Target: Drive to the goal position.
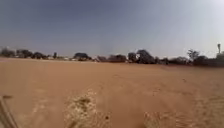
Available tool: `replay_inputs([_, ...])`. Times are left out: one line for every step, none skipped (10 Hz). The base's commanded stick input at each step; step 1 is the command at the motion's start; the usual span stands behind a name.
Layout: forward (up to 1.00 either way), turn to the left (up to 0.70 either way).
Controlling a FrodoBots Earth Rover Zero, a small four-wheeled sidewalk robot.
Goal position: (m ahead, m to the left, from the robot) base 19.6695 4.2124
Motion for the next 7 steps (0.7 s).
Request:
replay_inputs([0.7, 0.0])
replay_inputs([0.7, 0.0])
replay_inputs([0.7, 0.0])
replay_inputs([0.7, 0.0])
replay_inputs([0.7, 0.0])
replay_inputs([0.7, 0.0])
replay_inputs([0.7, 0.0])
